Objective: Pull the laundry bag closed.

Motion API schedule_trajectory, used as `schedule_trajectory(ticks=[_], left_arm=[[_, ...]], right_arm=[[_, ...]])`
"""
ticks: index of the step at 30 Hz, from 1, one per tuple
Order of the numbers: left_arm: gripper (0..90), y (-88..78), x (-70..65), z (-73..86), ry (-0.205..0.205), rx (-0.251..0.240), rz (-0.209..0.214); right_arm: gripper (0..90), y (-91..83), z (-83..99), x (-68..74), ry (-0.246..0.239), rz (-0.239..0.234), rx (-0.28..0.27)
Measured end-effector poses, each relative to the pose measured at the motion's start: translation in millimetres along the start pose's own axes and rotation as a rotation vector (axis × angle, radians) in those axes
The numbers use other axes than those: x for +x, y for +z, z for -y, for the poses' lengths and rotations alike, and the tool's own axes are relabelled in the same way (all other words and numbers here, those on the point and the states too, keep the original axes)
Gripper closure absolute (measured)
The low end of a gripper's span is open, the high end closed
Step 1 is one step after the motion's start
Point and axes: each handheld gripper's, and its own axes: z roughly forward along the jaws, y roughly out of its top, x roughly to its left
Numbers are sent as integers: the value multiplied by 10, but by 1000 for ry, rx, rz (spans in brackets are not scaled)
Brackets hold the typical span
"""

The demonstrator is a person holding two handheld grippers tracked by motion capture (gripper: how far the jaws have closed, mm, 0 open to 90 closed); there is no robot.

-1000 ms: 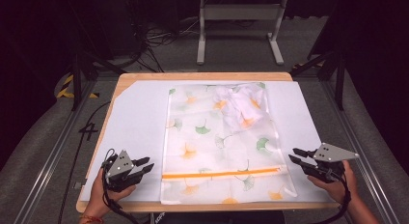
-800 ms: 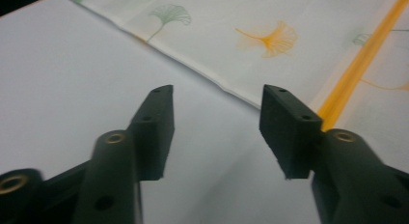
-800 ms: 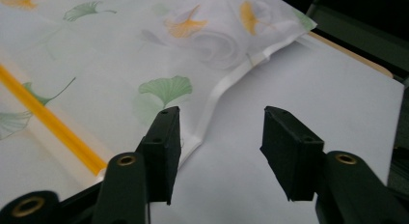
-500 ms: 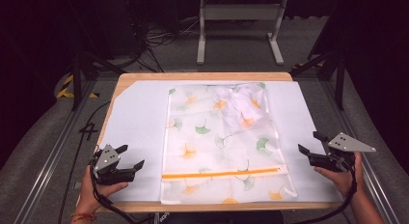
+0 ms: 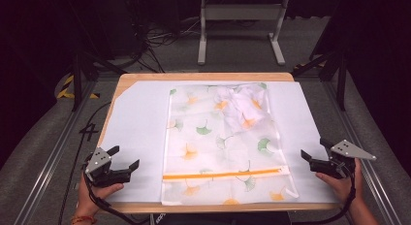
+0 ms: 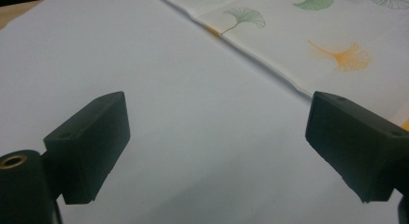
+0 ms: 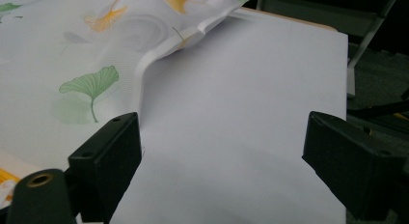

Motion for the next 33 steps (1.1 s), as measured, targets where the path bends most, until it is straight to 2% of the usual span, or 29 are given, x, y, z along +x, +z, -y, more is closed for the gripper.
schedule_trajectory(ticks=[4,6,10,13,33], left_arm=[[86,-1,-20,5,8,-3,11],[86,3,-24,9,-4,-3,19],[86,16,-17,13,-10,-1,26],[86,8,-26,-3,-23,-16,39],[86,45,-60,-25,-5,8,32]], right_arm=[[141,8,24,55,-23,14,27],[140,-7,16,66,-32,23,20],[139,-17,16,51,-11,35,14],[138,16,25,57,-18,37,28],[129,24,12,108,-50,39,34]])
